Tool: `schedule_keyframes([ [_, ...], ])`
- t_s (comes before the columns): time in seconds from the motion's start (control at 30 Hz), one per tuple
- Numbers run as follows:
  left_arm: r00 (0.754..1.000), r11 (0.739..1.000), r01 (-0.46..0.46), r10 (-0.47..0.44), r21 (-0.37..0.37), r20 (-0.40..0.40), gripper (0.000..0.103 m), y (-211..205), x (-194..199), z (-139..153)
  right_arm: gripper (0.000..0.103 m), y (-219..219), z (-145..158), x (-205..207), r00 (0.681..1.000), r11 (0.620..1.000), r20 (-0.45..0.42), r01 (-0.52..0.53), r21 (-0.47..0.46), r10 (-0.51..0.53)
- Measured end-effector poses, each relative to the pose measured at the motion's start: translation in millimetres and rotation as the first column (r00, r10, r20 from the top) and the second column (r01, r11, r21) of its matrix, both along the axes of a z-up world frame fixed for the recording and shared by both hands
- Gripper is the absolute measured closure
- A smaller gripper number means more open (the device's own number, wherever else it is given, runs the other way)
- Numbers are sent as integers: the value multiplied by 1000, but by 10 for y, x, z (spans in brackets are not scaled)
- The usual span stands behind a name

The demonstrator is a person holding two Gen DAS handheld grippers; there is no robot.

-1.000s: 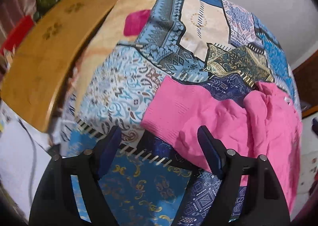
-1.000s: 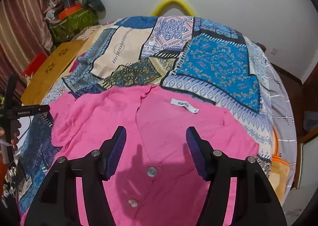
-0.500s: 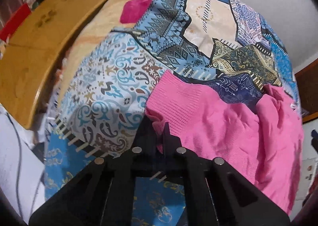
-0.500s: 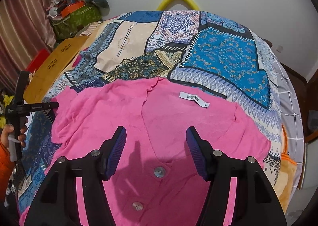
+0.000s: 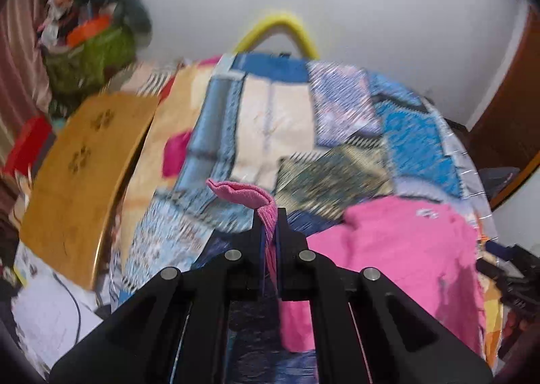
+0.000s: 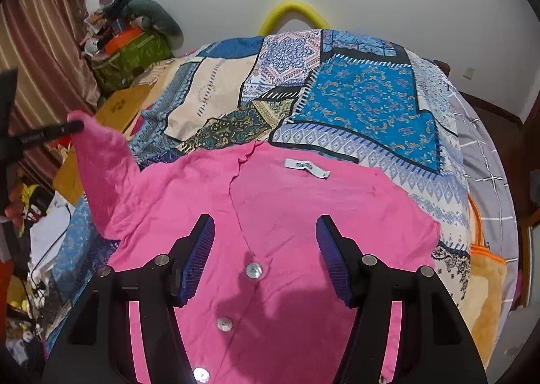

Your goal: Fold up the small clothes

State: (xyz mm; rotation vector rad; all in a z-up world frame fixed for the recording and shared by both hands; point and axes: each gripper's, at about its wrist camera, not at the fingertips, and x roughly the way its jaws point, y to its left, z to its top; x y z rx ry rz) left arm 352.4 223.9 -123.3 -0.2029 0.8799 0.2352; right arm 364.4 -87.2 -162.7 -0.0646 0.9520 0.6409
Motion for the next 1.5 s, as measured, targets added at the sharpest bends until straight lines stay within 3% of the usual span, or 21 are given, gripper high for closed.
schedule_keyframes([
  [0.17,996,997,76,-77,19,51,99,-487,84,329,44,-189,77,-6,1000,999,8,21,35,-22],
  [0.4,977,976,209,-211,67,33,99,-1299,258,372,44,-506,113,-28,999,995,5,50,89,-51],
  [0.63,946,942,323,-320,89,-42,99,-2019,327,27,44,-734,73,-47,998,992,-15,70,107,-69],
  [0.97,892,906,421,-405,42,-201,98,-2462,331,-526,44,-788,-87,-68,997,994,-49,68,85,-64],
  [1.07,878,889,450,-423,86,-223,89,-2498,290,-522,44,-742,-112,-60,996,994,-62,64,87,-59],
  [1.23,903,897,419,-395,141,-168,48,-2272,200,-341,44,-629,-139,-38,996,994,-79,53,95,-45],
  [1.33,929,916,364,-343,169,-140,38,-1991,158,-270,44,-553,-194,4,994,993,-104,55,105,-44],
  [1.5,953,946,282,-257,157,-160,37,-1457,103,-377,44,-413,-351,90,987,991,-158,61,118,-42],
])
